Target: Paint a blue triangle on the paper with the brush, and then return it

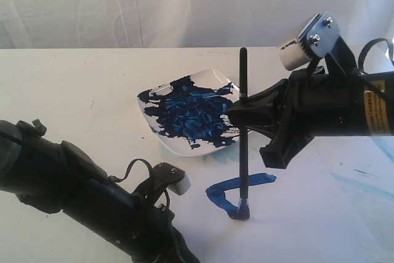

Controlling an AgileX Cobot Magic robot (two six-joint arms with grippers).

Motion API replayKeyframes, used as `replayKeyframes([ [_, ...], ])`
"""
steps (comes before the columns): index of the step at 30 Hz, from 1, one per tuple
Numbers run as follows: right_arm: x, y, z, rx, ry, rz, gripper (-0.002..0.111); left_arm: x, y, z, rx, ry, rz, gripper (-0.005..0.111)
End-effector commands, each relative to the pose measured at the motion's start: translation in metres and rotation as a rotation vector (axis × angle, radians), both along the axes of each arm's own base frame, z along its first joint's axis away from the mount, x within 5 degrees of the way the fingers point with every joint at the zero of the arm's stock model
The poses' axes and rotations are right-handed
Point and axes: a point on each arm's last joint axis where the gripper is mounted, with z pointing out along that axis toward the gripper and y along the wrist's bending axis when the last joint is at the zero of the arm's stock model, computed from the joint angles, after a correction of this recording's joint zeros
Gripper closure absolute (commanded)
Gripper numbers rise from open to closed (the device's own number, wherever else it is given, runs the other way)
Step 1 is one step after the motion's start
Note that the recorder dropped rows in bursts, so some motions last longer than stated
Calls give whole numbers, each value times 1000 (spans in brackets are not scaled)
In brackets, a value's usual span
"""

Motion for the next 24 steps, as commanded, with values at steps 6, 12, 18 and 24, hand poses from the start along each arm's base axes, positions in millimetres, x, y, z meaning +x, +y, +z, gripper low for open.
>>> replayKeyframes([
  [6, 1, -2, 0, -4, 13, -39, 108, -4, -1, 1, -7, 6, -29, 107],
  [12, 0, -3, 3, 7, 18, -47, 108, -4, -1, 1, -7, 6, -29, 107],
  [18, -8, -9, 18, 34, -34, -98, 108, -4, -1, 1, -7, 6, -29, 107],
  [24, -20, -14, 19, 42, -54, -99, 108, -4, -1, 1, -7, 6, -29, 107],
])
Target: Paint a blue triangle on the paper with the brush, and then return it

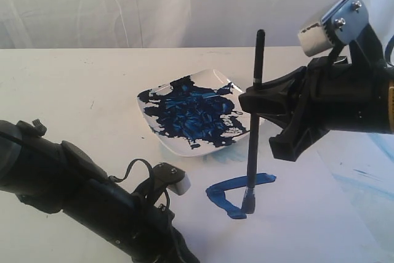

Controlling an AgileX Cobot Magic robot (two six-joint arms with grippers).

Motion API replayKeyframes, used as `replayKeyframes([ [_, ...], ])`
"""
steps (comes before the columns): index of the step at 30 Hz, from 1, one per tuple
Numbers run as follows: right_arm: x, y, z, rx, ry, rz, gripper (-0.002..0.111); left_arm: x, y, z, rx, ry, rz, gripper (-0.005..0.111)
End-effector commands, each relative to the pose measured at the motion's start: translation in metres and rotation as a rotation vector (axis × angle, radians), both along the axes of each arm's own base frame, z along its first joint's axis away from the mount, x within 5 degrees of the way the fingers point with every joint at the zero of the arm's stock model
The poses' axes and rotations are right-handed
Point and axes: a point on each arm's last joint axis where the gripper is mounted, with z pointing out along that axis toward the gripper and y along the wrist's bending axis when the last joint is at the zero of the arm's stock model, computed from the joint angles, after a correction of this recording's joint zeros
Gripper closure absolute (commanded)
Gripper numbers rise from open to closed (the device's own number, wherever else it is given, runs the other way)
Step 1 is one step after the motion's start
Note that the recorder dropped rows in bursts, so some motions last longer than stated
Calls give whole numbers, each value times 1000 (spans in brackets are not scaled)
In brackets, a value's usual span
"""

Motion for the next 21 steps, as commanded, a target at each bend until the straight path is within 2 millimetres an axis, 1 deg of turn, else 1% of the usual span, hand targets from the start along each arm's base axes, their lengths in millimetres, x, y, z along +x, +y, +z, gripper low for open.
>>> replayKeyframes([
  [1, -9, -4, 3, 9, -17, -6, 108, -4, -1, 1, -8, 6, -28, 107],
  [4, -17, -8, 14, 28, -64, -9, 108, -4, -1, 1, -10, 7, -30, 107],
  [7, -23, -16, 27, 42, -145, -81, 108, -4, -1, 1, -10, 7, -30, 107],
  [9, -23, -26, 36, 58, -185, -195, 108, -4, -1, 1, -10, 7, -30, 107],
  [11, -19, -38, 43, 123, -161, -376, 108, -4, -1, 1, -10, 7, -30, 107],
  [12, -17, -41, 44, 149, -140, -431, 108, -4, -1, 1, -10, 7, -30, 107],
  [14, -14, -45, 43, 169, -122, -496, 108, -4, -1, 1, -10, 7, -30, 107],
  [17, -10, -44, 31, 138, -83, -508, 108, -4, -1, 1, -10, 7, -30, 107],
  [19, -8, -40, 21, 128, -32, -487, 108, -4, -1, 1, -10, 7, -30, 107],
  [21, -8, -32, 13, 116, 24, -412, 108, -4, -1, 1, -10, 7, -30, 107],
])
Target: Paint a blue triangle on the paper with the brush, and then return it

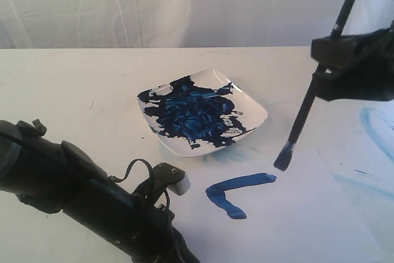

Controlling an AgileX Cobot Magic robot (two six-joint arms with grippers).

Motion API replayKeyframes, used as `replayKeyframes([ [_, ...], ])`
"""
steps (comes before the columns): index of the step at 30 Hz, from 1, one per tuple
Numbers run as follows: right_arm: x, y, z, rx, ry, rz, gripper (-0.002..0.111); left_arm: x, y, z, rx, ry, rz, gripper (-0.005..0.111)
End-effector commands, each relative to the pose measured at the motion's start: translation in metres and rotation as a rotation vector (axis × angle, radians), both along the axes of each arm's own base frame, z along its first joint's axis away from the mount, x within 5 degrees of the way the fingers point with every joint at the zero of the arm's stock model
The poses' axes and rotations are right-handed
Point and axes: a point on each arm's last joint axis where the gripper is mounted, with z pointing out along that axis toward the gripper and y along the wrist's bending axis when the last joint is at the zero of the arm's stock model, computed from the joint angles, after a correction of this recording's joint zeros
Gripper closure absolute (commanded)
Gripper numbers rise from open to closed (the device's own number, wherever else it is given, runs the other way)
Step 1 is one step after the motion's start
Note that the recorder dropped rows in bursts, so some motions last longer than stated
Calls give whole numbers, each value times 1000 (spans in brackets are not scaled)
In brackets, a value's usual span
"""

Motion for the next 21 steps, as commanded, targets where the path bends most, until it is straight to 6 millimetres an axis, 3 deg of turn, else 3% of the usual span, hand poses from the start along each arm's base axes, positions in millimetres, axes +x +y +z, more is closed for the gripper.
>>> replayKeyframes([
  [1, 1, 12, -18, 10, 116, 109, 108, -4, -1, 1, -8, 5, -29, 107],
  [10, -2, 18, -22, 36, 161, 176, 108, -4, -1, 1, -8, 5, -29, 107],
  [21, 12, 26, -38, 36, 226, 194, 108, -4, -1, 1, -10, 7, -30, 107],
])
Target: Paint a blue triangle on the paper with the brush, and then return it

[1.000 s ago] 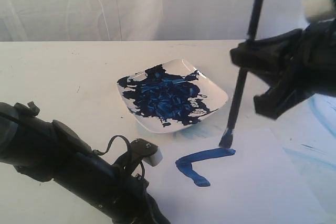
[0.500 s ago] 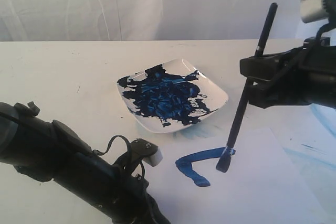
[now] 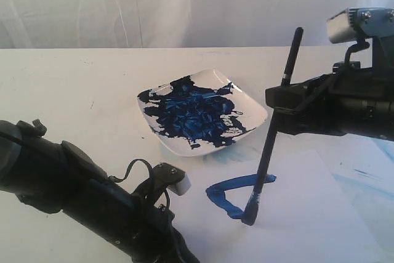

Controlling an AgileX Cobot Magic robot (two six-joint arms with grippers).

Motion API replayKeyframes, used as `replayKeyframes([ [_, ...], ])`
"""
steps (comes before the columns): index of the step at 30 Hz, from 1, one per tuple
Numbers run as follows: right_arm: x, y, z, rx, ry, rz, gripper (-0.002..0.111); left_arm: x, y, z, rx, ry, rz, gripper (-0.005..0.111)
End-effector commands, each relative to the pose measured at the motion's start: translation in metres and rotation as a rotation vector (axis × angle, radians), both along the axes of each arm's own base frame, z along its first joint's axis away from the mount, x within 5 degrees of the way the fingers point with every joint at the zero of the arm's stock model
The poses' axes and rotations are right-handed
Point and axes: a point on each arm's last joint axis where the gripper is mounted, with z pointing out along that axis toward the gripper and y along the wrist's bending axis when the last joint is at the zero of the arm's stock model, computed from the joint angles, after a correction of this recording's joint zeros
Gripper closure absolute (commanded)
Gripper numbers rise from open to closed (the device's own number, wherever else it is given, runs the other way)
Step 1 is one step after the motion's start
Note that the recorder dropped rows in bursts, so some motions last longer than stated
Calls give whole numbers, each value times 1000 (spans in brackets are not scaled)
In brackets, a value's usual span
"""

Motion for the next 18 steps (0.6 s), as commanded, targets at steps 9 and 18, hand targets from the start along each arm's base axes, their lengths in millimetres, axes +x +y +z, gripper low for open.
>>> replayKeyframes([
  [9, 9, 3, -6, 9, -9, -7, 108, -4, -1, 1, -10, 7, -30, 107],
  [18, 11, 1, -6, -18, -30, -29, 108, -4, -1, 1, -10, 7, -30, 107],
])
